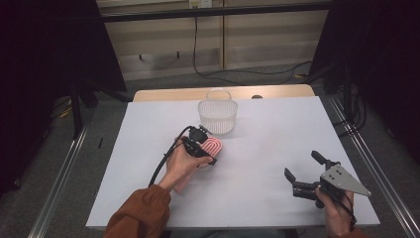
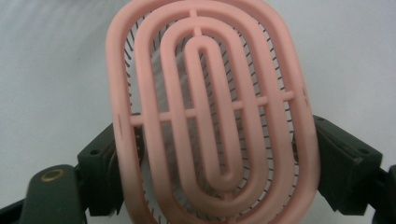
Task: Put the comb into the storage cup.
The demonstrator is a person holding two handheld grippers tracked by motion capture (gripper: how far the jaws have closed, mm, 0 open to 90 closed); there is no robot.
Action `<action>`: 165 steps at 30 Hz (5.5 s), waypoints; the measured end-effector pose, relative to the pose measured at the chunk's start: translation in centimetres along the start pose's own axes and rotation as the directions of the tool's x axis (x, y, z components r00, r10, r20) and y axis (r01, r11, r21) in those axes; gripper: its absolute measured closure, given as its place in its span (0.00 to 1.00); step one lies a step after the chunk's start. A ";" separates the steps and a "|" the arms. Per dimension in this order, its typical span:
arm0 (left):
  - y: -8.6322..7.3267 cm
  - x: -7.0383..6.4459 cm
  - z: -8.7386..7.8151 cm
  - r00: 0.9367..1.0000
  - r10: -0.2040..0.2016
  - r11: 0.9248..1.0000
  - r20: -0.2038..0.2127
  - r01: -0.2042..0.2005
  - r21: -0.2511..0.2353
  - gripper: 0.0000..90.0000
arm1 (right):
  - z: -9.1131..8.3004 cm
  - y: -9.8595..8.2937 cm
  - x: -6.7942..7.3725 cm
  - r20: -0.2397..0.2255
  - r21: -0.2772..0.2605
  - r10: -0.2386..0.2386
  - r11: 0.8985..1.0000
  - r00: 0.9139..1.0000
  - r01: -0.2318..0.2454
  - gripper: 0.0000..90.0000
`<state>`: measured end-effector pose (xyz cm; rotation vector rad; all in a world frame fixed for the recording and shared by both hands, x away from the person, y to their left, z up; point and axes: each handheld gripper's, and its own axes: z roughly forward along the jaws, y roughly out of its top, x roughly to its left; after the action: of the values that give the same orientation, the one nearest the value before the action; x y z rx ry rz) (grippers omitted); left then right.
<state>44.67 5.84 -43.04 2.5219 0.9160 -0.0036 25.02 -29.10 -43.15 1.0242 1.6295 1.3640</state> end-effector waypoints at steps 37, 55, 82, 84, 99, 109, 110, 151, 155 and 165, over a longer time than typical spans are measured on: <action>-0.2 -0.4 -0.2 0.998 -0.047 0.999 -0.031 0.046 -0.028 0.22 | 0.1 0.0 0.0 0.000 0.006 -0.006 1.000 1.000 0.006 0.00; -0.5 0.1 -1.4 0.995 -0.086 0.993 -0.050 0.082 -0.082 0.22 | 0.0 0.0 0.0 0.007 0.006 -0.004 1.000 1.000 0.004 0.00; -0.5 0.3 -4.4 0.996 -0.073 0.983 -0.058 0.062 -0.174 0.23 | 0.0 0.0 0.0 0.007 0.005 -0.003 1.000 1.000 0.003 0.00; -0.5 0.2 -4.6 0.995 -0.081 0.979 -0.059 0.069 -0.190 0.23 | 0.1 0.0 -0.1 0.008 0.004 -0.002 1.000 1.000 0.002 0.00; -0.7 -0.1 -6.8 0.997 -0.048 0.958 -0.057 0.030 -0.286 0.23 | 0.0 0.0 -0.1 0.009 0.003 -0.002 1.000 1.000 0.002 0.00; -1.3 0.2 -7.9 0.997 -0.035 0.922 -0.068 0.006 -0.388 0.23 | 0.0 0.0 0.0 0.010 0.001 -0.006 1.000 1.000 0.006 0.00; -1.4 0.3 -8.0 0.998 -0.028 0.921 -0.060 0.002 -0.389 0.23 | 0.0 0.0 0.0 0.009 -0.002 -0.005 1.000 1.000 0.005 0.00; -2.4 0.7 -13.0 0.997 -0.015 0.728 -0.073 -0.040 -0.685 0.23 | -0.1 0.1 -0.1 0.022 -0.007 0.000 1.000 1.000 0.001 0.00; -2.3 0.8 -13.3 0.997 -0.034 0.705 -0.073 -0.027 -0.709 0.23 | -0.1 0.1 -0.1 0.021 -0.008 -0.003 1.000 1.000 0.003 0.00; -2.0 0.7 -13.4 0.995 -0.014 0.637 -0.101 -0.069 -0.767 0.23 | -0.1 0.1 -0.1 0.018 -0.009 -0.010 1.000 1.000 0.010 0.00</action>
<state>42.04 13.19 -31.99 1.7200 0.6969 0.4402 24.92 -29.22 -43.05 1.0193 1.6119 1.3506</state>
